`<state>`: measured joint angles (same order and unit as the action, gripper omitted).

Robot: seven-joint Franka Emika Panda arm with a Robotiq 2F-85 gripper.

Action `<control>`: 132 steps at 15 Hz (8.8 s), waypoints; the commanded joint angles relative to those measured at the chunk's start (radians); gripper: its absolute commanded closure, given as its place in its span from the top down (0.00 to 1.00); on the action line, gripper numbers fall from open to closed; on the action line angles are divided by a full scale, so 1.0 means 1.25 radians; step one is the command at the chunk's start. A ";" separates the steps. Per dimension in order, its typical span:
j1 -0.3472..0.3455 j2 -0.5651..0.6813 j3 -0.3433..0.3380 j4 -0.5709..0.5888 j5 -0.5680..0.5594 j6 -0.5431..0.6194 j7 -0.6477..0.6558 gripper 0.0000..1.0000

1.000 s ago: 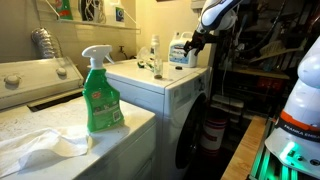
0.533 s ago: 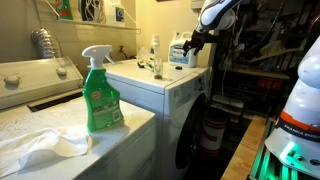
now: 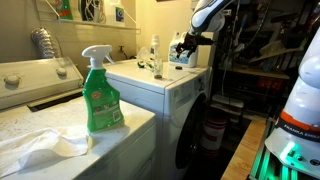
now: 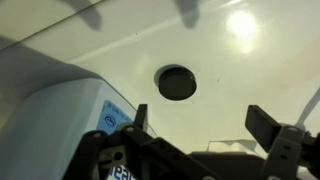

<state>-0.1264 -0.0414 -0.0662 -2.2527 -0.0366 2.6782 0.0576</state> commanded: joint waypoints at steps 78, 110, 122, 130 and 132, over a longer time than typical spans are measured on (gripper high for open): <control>0.143 0.003 0.099 0.265 0.048 -0.544 -0.048 0.55; 0.201 0.062 0.153 0.263 0.015 -0.466 -0.041 0.30; 0.212 0.079 0.159 0.257 -0.063 -0.454 -0.008 0.30; 0.205 0.081 0.152 0.249 -0.069 -0.452 -0.012 0.30; 0.204 0.079 0.152 0.250 -0.061 -0.455 -0.023 0.81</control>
<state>0.1318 0.0582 0.1290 -1.9151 -0.1239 2.0985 0.0452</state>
